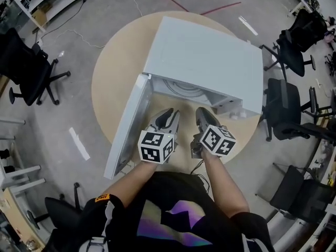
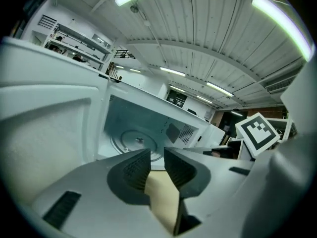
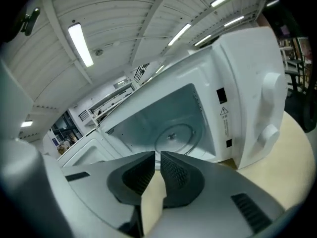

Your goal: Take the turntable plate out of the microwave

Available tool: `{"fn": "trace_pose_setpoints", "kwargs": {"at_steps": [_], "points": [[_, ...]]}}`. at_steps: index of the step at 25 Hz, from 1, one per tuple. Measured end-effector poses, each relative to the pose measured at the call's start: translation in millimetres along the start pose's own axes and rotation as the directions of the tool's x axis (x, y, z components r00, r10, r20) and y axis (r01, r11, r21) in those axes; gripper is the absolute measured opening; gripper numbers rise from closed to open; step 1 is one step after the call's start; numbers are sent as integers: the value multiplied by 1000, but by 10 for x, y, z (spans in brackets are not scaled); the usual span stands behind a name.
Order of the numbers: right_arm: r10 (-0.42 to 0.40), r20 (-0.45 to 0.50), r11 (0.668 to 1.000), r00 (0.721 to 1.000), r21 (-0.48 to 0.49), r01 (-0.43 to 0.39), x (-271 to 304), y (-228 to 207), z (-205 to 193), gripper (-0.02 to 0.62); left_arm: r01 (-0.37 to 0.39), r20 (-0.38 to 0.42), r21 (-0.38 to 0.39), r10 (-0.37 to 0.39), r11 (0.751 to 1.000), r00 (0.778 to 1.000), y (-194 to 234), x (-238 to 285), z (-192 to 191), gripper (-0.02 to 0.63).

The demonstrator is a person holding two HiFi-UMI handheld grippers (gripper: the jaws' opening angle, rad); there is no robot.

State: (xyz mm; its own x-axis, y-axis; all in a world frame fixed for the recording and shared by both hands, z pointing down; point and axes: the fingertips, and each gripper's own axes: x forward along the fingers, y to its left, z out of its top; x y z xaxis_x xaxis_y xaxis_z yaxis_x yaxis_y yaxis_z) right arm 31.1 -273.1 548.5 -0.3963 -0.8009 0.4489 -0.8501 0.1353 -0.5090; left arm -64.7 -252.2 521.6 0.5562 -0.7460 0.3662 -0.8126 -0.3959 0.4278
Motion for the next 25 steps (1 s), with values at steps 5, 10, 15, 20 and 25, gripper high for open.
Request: {"fn": "trace_pose_setpoints", "kwargs": {"at_steps": [5,10,15,20,25], "points": [[18,-18,994,1000,113,-16,337,-223,12,65,-43,-60,-60,39,997,997,179,372,-109,123],[-9,-58,979,998,204,21,537,-485,-70,77,-85,-106,-129,71,988,992,368,720,-223,126],[-11,-76,967,997,254,30,696,-631,-96,77,-135,-141,-155,113,979,983,564,977,-289,129],[-11,-89,964,996,264,34,793,-708,-112,77,-168,-162,-192,138,967,977,686,1143,-338,129],[-12,-91,961,996,274,36,859,-737,-99,77,-208,-180,-278,162,938,970,859,1229,-374,129]]}}
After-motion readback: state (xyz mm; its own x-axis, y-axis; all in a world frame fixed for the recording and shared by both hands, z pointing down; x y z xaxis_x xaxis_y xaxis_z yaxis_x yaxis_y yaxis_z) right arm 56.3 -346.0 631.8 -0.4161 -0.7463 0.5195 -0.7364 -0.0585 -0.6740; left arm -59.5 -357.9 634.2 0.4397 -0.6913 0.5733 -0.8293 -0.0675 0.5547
